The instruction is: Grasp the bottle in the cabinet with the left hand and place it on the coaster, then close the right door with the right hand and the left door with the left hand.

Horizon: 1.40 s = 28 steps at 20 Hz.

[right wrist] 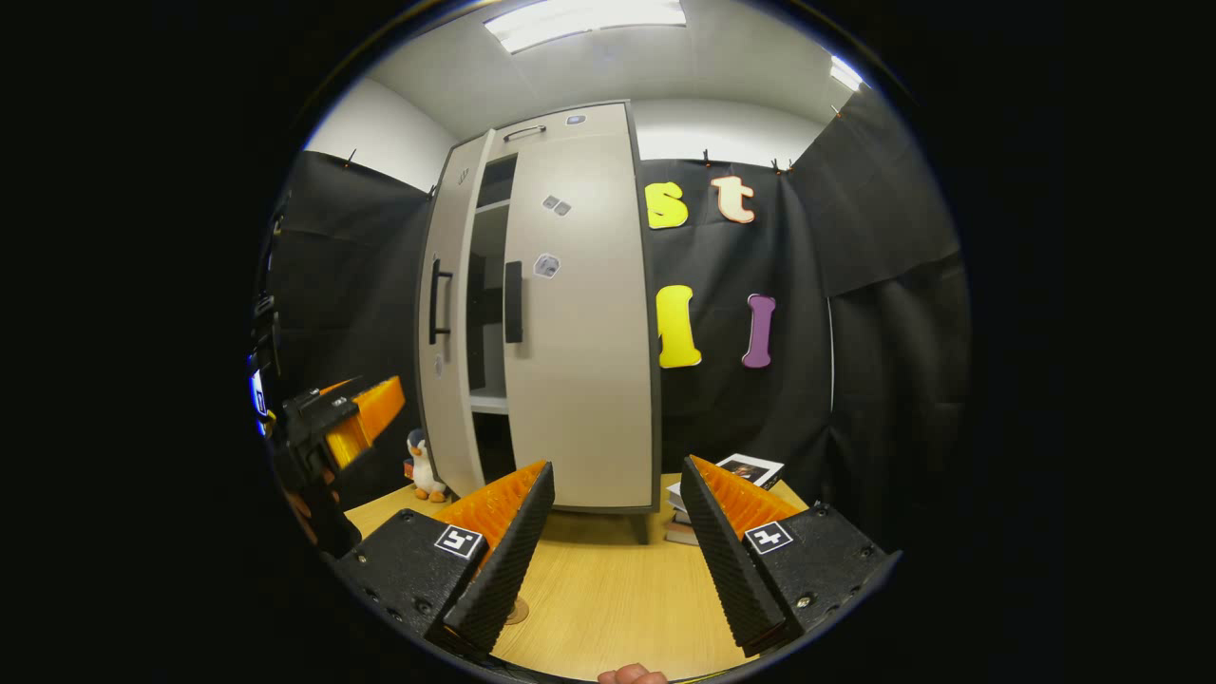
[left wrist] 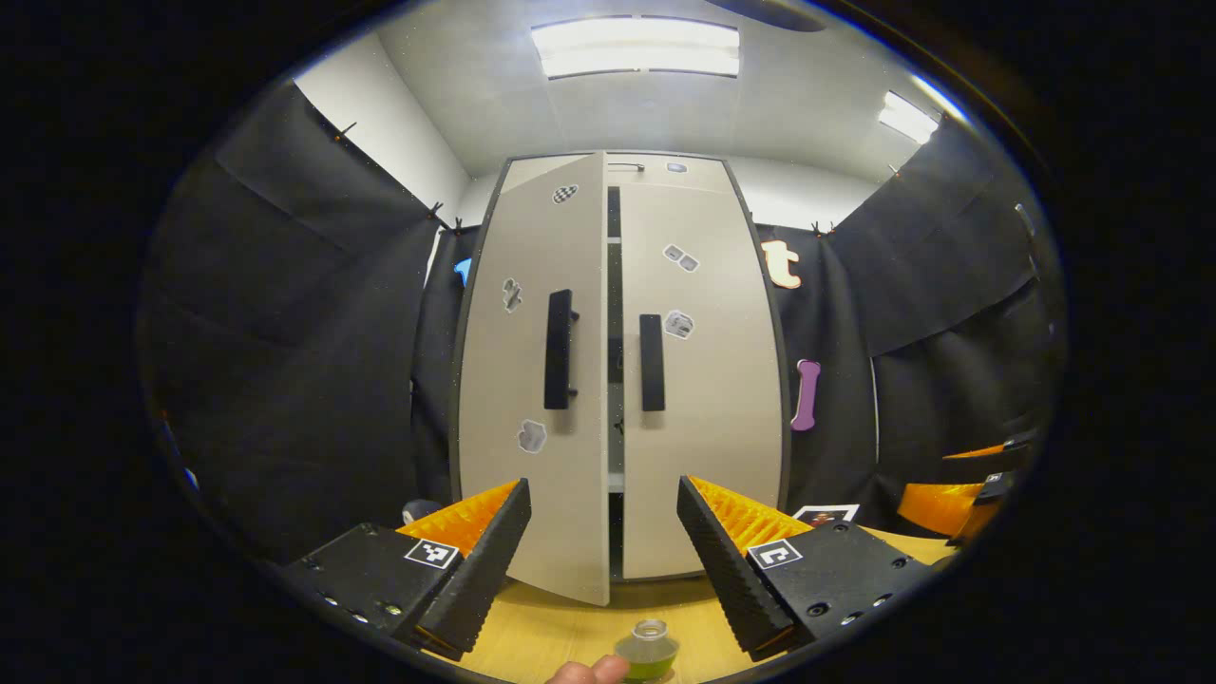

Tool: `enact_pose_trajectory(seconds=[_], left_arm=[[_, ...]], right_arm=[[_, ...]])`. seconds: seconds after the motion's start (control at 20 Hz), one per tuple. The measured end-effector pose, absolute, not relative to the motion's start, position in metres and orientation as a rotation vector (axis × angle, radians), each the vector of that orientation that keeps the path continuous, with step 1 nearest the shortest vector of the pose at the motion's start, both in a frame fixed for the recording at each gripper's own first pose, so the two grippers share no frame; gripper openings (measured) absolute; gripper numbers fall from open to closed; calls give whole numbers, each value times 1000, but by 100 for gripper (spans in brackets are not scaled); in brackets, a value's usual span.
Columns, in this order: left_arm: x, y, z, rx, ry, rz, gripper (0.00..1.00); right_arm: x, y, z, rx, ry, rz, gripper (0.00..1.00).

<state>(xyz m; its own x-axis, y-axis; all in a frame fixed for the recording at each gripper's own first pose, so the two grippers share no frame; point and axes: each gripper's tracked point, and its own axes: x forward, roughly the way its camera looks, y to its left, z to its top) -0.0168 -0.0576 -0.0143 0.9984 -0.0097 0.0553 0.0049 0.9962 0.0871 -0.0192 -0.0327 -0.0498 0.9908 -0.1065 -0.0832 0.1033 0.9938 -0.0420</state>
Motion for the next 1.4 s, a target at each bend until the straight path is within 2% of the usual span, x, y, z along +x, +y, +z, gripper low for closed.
enact_pose_trajectory(seconds=[0.05,0.5,0.8,1.4], left_arm=[[-21,-67,-21,65,-38,-27,94],[-40,-52,-73,17,98,19,95],[-33,-47,-66,22,79,35,95],[-28,-66,-63,30,80,-17,94]], right_arm=[[-20,-29,-52,-31,90,-99,82],[-27,-31,-57,-24,105,-111,82],[-28,-32,-54,-36,95,-116,82],[-26,-44,-48,-22,69,-158,82]])
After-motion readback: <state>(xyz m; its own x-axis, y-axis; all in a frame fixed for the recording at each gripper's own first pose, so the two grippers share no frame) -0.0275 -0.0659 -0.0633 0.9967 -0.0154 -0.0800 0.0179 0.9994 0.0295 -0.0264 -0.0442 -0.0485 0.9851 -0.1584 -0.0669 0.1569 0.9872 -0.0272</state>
